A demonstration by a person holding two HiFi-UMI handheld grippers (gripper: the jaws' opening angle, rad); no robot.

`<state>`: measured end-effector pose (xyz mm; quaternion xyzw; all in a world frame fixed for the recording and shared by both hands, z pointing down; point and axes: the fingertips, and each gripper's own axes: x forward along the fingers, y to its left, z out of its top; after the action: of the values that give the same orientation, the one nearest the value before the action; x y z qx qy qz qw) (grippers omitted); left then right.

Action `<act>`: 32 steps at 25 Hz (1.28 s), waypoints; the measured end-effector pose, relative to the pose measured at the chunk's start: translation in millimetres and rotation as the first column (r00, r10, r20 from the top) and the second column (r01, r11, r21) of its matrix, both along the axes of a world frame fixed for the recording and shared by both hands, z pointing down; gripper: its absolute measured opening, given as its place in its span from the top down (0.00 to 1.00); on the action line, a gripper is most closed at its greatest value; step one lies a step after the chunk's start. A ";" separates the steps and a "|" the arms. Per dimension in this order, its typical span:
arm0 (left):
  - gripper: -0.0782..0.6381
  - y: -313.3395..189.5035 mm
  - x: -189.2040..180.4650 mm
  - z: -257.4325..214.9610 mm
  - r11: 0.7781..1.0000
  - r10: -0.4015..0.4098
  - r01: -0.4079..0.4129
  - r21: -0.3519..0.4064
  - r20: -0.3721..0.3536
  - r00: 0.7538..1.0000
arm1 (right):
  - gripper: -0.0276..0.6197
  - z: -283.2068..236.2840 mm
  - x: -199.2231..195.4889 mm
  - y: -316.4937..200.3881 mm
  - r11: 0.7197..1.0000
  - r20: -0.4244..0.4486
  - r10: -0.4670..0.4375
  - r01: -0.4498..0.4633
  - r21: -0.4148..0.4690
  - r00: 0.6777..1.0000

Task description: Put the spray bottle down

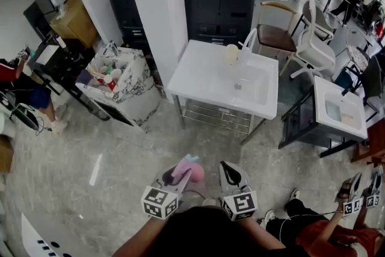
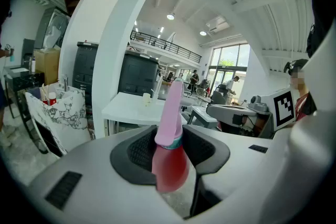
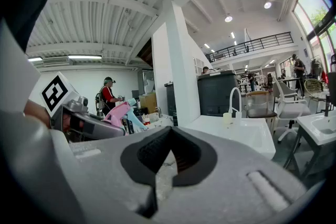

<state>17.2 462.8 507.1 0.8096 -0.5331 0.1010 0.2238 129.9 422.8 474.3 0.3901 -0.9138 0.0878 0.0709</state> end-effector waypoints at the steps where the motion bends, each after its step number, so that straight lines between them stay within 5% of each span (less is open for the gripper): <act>1: 0.66 -0.2 3.4 1.0 1.000 -0.008 0.008 0.005 -0.001 1.000 | 0.96 2.1 4.9 -1.5 1.000 0.005 0.005 -0.005 -0.002 1.000; 8: 0.66 0.7 7.5 0.5 0.994 -0.083 0.085 0.062 -0.035 0.996 | 0.96 18.2 17.2 -4.0 0.999 0.035 -0.018 0.019 -0.035 0.999; 21: 0.66 -87.9 -2.7 27.5 0.999 -0.037 0.037 0.026 -0.008 0.999 | 0.96 43.9 3.0 -74.4 0.996 -0.014 -0.023 0.022 -0.086 1.000; 32: 0.66 -232.3 -94.3 29.3 0.999 0.052 -0.052 -0.003 -0.035 0.998 | 0.96 20.7 -78.3 -219.3 0.993 -0.088 0.064 -0.072 -0.096 0.994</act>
<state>-77.2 230.6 536.4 0.8245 -0.5075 0.0935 0.2320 51.6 203.5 495.1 0.4203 -0.8908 0.1186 0.1258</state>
